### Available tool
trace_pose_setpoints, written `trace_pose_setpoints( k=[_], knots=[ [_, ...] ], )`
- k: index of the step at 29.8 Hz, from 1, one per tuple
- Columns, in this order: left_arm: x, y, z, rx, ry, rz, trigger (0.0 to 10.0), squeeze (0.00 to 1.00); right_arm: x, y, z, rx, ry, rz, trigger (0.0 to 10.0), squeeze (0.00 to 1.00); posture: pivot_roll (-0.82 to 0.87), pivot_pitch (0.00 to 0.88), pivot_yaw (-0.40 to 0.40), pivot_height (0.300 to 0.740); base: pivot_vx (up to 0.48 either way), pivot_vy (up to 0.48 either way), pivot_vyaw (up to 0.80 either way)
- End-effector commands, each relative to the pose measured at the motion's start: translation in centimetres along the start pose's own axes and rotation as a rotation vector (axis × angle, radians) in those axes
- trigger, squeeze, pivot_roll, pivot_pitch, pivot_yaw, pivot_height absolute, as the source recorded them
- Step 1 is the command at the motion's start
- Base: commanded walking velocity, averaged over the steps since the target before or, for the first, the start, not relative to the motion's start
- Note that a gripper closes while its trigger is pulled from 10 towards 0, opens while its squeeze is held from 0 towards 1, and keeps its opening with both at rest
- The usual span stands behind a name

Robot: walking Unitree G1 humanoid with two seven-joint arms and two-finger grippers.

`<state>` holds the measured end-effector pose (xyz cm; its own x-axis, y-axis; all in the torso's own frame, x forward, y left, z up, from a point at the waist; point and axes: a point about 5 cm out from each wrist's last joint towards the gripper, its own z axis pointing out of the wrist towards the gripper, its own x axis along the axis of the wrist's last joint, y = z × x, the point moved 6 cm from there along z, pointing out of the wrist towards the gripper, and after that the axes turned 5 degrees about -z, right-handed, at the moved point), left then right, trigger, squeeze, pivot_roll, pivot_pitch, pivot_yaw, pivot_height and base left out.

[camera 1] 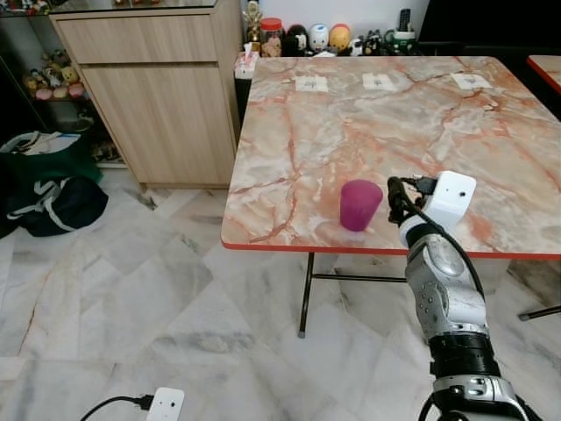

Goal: Setting the table

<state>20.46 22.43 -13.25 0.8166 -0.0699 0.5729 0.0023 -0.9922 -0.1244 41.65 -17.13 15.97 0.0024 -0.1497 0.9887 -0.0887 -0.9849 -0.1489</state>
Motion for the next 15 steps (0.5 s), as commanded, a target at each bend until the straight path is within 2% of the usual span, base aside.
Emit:
trace_pose_setpoints(
  k=[1, 15],
  knots=[
    [-0.9, -0.1, -0.1, 0.007, -0.026, -0.002, 10.0, 0.00, -0.1, -0.4, 0.0, 0.019, -0.006, 0.006, 10.0, 0.00, -0.06, 0.109, 0.040, 0.740, 0.000, 0.000, 0.00],
    [-0.8, -0.2, -0.1, 0.007, -0.021, -0.003, 10.0, 0.00, 0.8, -1.4, -0.3, 0.098, 0.042, -0.005, 10.0, 0.00, -0.06, 0.109, 0.044, 0.740, 0.000, 0.000, 0.00]
  ],
)
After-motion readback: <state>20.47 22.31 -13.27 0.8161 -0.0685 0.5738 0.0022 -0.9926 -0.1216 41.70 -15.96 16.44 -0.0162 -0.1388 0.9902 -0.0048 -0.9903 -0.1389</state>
